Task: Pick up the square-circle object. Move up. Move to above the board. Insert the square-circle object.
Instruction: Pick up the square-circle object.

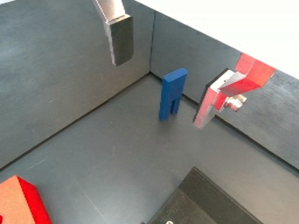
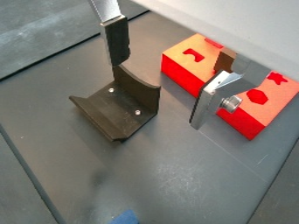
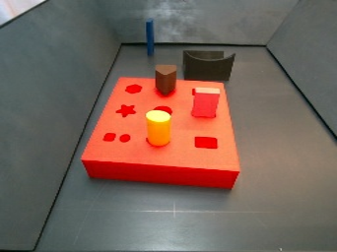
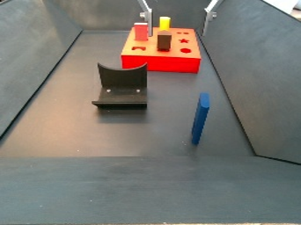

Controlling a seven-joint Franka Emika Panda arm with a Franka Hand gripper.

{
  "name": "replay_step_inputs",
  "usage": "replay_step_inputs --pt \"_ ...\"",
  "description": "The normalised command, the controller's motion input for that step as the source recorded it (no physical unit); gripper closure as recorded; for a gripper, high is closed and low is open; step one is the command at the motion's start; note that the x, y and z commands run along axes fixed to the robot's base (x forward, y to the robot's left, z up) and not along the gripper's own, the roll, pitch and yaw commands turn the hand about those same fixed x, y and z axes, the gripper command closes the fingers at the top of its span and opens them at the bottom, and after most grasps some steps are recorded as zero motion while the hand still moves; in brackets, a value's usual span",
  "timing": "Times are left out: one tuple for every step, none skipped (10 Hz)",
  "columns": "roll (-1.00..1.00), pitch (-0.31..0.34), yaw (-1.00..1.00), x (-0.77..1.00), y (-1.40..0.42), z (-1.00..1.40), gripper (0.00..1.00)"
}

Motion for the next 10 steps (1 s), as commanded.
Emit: replay_step_inputs --pt "-0.02 0.000 -0.27 0.00 0.62 -0.46 0.00" --pt "0.00 0.083 -0.36 0.01 0.64 -0.80 0.00" --pt "0.00 0.030 -0.38 -0.15 0.64 -1.00 0.00" --pt "0.00 0.000 -0.42 -0.44 0.56 -1.00 0.00" --pt "0.00 -0.010 -0.37 -0.53 0.56 -0.97 0.00" --pt "-0.04 -0.049 -0.30 -0.50 0.57 -0.93 0.00" --pt "-0.07 -0.107 -0.27 -0.59 0.54 -0.78 0.00" --pt "-0.28 -0.063 -0.11 0.01 0.66 -0.47 0.00" --pt "-0.29 -0.043 -0.04 0.33 0.57 -0.36 0.00" --pt "-0.31 -0.116 -0.04 0.12 0.49 -0.41 0.00"
